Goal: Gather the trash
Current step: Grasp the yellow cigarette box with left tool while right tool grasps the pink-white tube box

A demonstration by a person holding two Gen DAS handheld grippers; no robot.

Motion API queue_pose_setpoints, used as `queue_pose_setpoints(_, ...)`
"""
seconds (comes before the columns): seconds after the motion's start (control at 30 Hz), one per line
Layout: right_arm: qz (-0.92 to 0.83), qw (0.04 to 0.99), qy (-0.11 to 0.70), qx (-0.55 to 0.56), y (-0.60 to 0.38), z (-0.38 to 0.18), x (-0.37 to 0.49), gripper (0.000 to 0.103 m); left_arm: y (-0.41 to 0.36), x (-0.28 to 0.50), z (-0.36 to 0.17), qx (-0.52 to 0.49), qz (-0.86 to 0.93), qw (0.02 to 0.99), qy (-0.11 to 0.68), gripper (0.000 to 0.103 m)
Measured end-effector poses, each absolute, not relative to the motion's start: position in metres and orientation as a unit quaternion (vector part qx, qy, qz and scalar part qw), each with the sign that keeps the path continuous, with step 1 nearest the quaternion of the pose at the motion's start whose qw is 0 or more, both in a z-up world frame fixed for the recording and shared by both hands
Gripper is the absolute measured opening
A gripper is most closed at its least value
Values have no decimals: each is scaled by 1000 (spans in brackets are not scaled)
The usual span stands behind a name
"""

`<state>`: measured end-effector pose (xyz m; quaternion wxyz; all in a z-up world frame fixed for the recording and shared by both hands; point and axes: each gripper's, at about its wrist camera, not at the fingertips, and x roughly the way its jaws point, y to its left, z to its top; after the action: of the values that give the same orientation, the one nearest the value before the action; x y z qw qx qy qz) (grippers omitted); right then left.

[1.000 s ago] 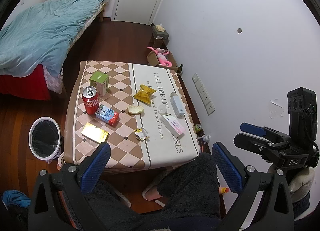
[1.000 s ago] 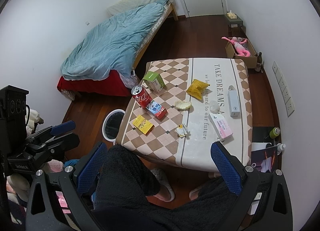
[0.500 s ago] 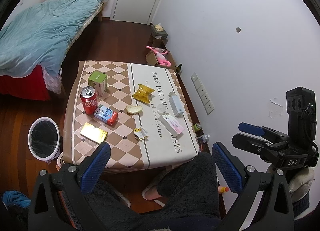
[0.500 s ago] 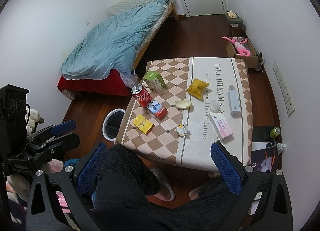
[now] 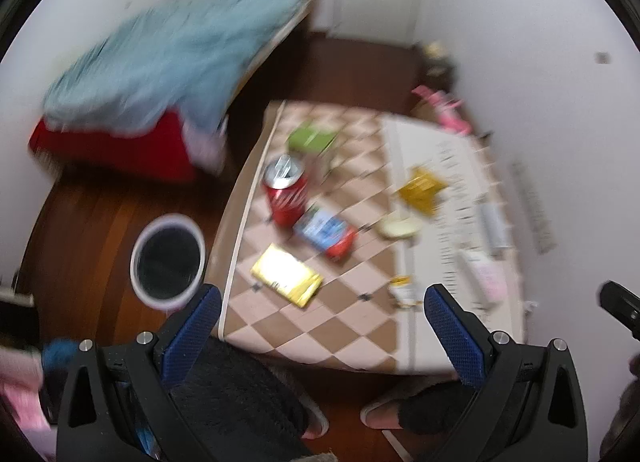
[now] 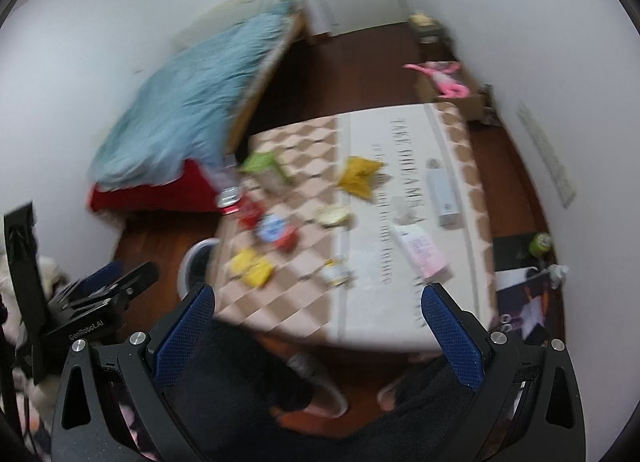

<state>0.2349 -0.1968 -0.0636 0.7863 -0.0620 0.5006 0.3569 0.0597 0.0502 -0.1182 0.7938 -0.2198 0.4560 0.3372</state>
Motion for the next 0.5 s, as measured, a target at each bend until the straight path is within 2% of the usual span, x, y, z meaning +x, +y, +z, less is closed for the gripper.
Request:
queue_pose_setpoints(0.1, 316, 791, 516, -88, -181, -113, 271, 103, 83, 72, -177, -258, 370, 748, 486, 103)
queue_pose_setpoints(0.17, 293, 782, 541, -104, -170, -151, 297, 94, 105, 75, -214, -289, 388, 716, 503, 103)
queue_pose_setpoints(0.2, 284, 772, 556, -117, -161, -175, 311, 83, 111, 76, -229, -303, 396, 701, 510, 103)
queue_pose_setpoints(0.23, 273, 766, 567, -131, -154, -193, 321, 80, 118, 76, -242, -317, 401, 688, 515, 103)
queue_pose_setpoints(0.5, 217, 735, 616, -185, -127, -291, 375, 81, 158, 77, -315, -454, 426, 605, 497, 101)
